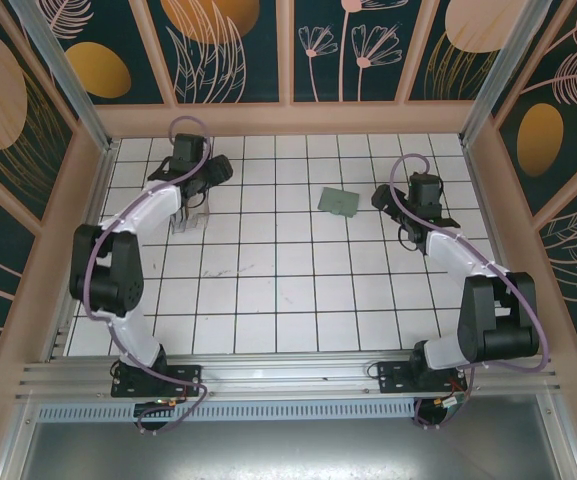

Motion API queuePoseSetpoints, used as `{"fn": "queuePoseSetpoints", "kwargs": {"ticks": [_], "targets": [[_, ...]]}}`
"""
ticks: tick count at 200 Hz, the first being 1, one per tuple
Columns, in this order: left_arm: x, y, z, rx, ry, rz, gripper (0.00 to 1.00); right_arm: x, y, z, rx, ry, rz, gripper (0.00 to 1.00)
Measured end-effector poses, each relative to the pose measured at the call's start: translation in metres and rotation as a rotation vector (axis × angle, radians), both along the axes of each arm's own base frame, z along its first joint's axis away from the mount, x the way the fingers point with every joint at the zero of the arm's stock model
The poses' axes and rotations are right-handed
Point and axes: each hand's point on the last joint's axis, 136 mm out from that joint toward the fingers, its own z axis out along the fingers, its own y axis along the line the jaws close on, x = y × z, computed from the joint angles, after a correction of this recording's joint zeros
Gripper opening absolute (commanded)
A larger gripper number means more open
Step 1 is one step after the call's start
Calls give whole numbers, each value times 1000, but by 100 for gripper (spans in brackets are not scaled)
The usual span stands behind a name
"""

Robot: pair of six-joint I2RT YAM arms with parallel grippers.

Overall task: Put the credit cards into the card holder
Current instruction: Move the storage box to the top-center of the table.

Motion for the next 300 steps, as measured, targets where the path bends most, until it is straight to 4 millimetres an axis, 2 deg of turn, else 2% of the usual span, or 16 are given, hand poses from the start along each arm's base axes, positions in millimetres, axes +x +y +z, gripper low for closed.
{"fn": "queuePoseSetpoints", "kwargs": {"ticks": [22,35,92,143,154,163,173,196,215,236,265,285,300], "targets": [[-8,6,-32,56,103,15,57,-1,2,-5,7,16,10,85],[-11,8,-42,85,145,24,57,-2,4,-11,12,37,19,85],[-7,6,-41,170,174,50,57,-3,10,-34,25,110,44,85],[-18,18,-70,239,269,95,56,-2,16,-40,44,138,68,83],[-19,18,-70,242,268,107,52,-2,17,-40,47,140,73,82],[-19,20,-70,248,268,115,41,-2,18,-41,51,143,77,82],[-19,20,-71,252,269,122,37,-2,19,-43,54,149,81,80],[-20,25,-81,290,287,138,14,-3,23,-50,67,169,96,77],[-14,26,-83,329,287,144,7,-4,26,-56,79,186,108,76],[-13,25,-82,373,284,139,3,-5,29,-59,91,195,121,76],[-18,16,-82,409,290,114,2,-5,30,-59,98,194,128,76],[-22,-1,-81,428,295,78,2,-5,34,-62,112,199,142,76],[-24,-26,-80,436,288,32,2,-5,38,-68,130,213,162,76]]}}
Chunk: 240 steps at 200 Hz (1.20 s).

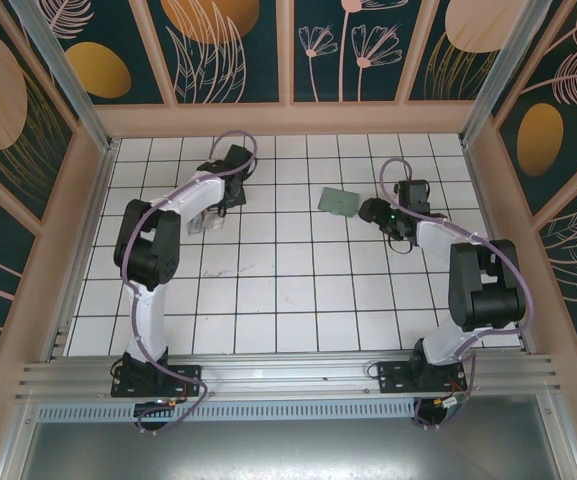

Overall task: Put the credit cards into the card holder
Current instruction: Move the storage box to the top-center of the table, then move the card holder to the center of the table.

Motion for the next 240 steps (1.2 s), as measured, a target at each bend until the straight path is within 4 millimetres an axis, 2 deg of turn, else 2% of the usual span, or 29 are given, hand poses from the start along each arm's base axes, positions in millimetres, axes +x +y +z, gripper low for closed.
{"fn": "queuePoseSetpoints", "kwargs": {"ticks": [30,61,79,91,100,128,144,162,189,205,222,231,240], "targets": [[2,-68,0,-27,-10,-117,3,6,12,-16,34,43,46,68],[7,-132,0,-76,-30,-216,14,29,29,-21,0,56,92,65],[4,-156,0,-134,-22,-253,24,35,42,-19,-46,50,119,64],[2,-166,3,-170,-15,-271,33,36,50,-17,-82,45,128,64],[3,-170,6,-191,-16,-277,35,37,55,-16,-109,45,128,64],[2,-172,22,-230,-30,-287,40,39,66,-11,-195,40,122,61],[-5,-168,44,-249,-50,-294,41,39,73,-11,-222,37,115,58],[-14,-161,83,-274,-106,-307,44,41,77,-15,-243,55,98,57],[-32,-144,155,-313,-229,-329,52,51,78,-26,-284,78,64,55],[-45,-130,185,-318,-292,-334,53,58,77,-32,-312,90,49,53],[-58,-112,200,-314,-323,-324,53,66,76,-32,-339,83,34,49],[-65,-100,202,-302,-330,-317,62,69,75,-33,-357,82,30,47],[-70,-89,200,-293,-331,-301,64,72,74,-34,-376,82,25,45]]}}
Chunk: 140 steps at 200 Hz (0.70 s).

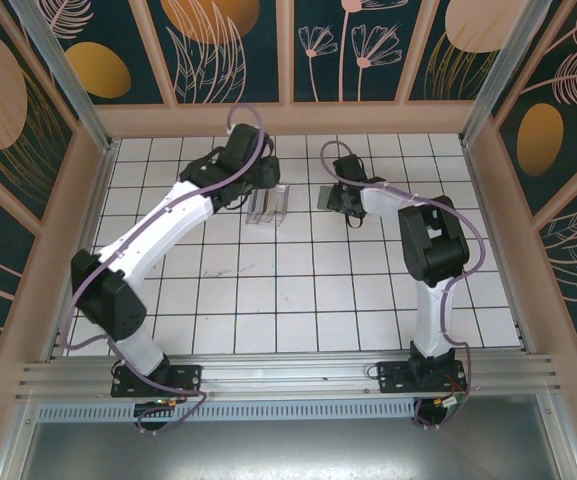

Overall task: Put the credit cards into the card holder
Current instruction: Move the card holder to the center of the table.

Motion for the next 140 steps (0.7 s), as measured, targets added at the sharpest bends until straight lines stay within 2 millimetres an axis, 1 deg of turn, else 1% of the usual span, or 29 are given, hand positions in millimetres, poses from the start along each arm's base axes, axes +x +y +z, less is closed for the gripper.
{"fn": "queuePoseSetpoints", "kwargs": {"ticks": [14,34,55,70,95,128,140], "targets": [[-7,18,-7,20,8,24,65,3,-1,1,-32,-6,0,44],[-17,40,-20,43,29,55,65,3,-4,1,-86,-7,19,44],[-25,52,-24,61,32,64,65,2,-7,2,-133,-1,49,43],[-28,53,-23,63,19,48,66,2,-7,3,-148,3,73,44],[-31,47,-22,43,-29,-8,67,1,-3,5,-145,14,111,43],[-31,41,-32,-11,-48,-40,70,-1,8,6,-104,27,167,40],[-30,37,-32,-41,-52,-50,70,-1,11,7,-91,28,184,39]]}}
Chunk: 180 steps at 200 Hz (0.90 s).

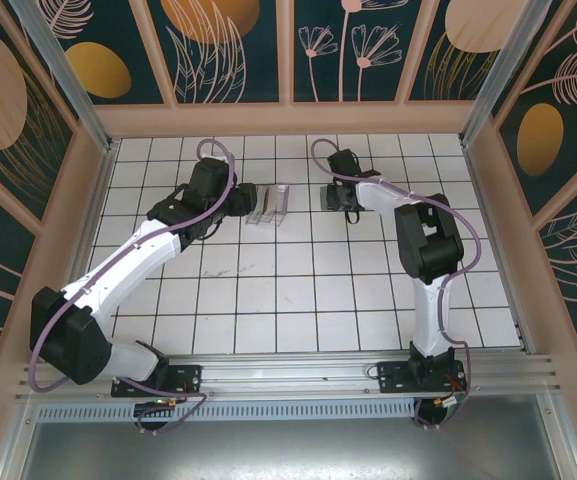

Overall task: Put the credit cards into the card holder
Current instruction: Move the card holder to the center of the table.

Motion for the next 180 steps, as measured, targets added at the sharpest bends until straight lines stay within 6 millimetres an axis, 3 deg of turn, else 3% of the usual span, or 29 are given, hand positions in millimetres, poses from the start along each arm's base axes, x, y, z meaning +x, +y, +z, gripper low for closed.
{"fn": "queuePoseSetpoints", "kwargs": {"ticks": [11,35,64,98,107,151,180], "targets": [[1,-3,1,-29,-10,-9,76,1,2,-2,1,3,8,37],[2,-4,-6,-66,-25,3,78,8,4,-8,-10,4,21,35],[-5,0,-52,-73,0,20,81,9,4,-9,-11,-13,34,31],[-13,8,-103,-48,-99,-19,82,-3,4,-7,-36,-69,97,23],[-14,3,-111,-26,-131,-74,89,-9,5,-7,-61,-84,129,22],[-1,-37,-94,-74,-292,-274,91,-59,33,-7,-117,-156,353,22],[-6,-49,-81,-113,-354,-349,91,-98,48,-4,-167,-167,517,23]]}}
